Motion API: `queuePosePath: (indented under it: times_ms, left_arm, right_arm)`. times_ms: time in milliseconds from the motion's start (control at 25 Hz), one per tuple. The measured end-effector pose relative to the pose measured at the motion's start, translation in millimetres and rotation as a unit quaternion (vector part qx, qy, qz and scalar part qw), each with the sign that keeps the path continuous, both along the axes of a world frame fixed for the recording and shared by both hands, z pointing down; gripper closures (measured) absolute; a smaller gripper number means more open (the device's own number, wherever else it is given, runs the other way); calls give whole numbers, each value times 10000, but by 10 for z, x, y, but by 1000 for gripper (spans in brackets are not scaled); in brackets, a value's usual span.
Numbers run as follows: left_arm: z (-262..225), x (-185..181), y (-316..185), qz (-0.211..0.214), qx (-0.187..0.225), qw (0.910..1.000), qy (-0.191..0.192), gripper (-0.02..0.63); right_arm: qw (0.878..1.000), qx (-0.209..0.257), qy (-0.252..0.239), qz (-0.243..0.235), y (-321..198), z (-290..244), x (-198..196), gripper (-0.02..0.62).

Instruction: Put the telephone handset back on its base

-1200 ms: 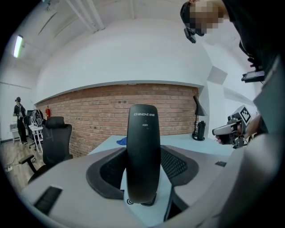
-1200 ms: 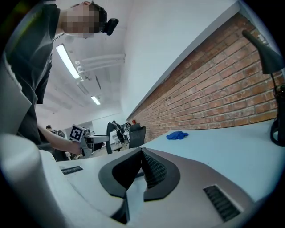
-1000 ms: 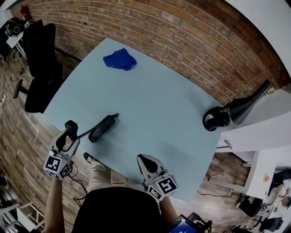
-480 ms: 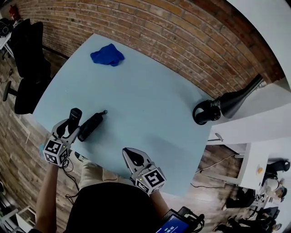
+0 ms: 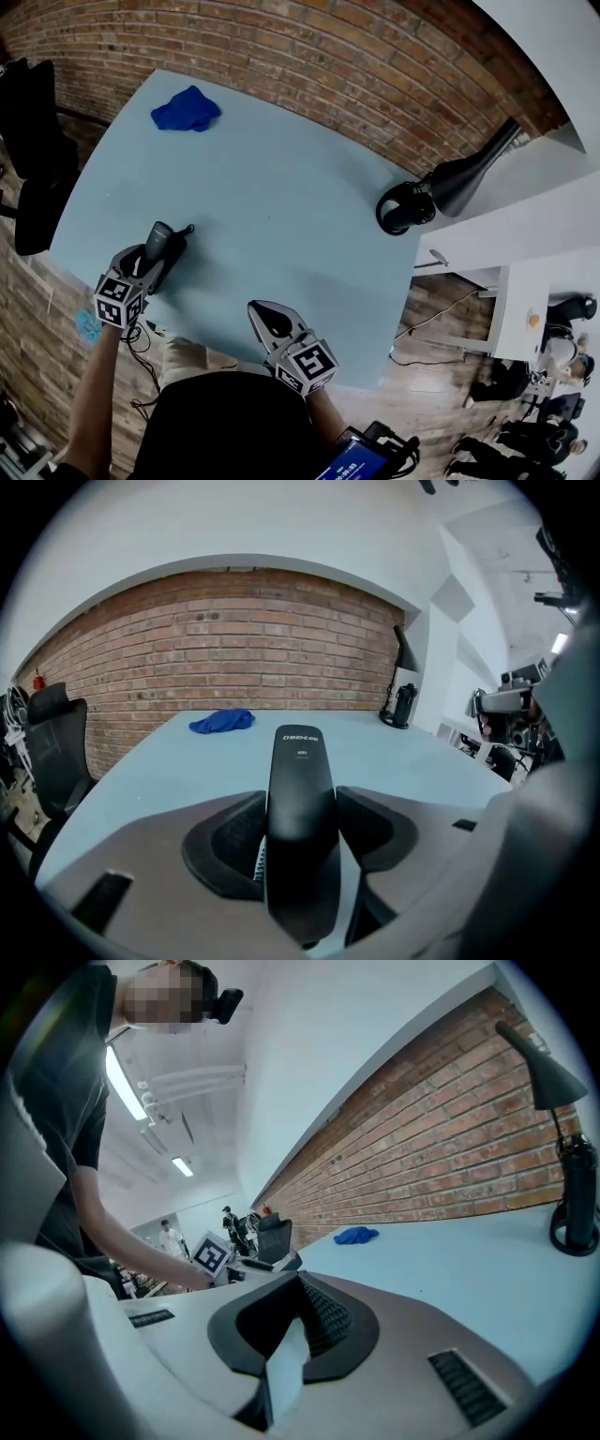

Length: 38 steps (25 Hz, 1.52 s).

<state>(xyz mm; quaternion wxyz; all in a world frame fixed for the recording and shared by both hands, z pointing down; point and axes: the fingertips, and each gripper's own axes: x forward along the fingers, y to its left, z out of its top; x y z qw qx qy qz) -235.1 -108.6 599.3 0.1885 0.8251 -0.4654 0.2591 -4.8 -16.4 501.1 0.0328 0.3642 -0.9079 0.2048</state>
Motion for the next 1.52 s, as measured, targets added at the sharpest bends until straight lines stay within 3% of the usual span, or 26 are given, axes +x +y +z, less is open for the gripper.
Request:
queuePosePath:
  times_ms: [240,600,1520]
  left_arm:
    - [267,115,-58,56,-383,9992,-117,342]
    - [486,251,-117,230,-642,9973,-256,344]
    - [792,9,94,148,-967,9944,-403,344]
  right_arm:
    - [9999,-35,17,137,21,35,117,577]
    - [9996,-129,74,257,18,84,249,577]
    - [9996,-225,110,143,-79,140,166,577]
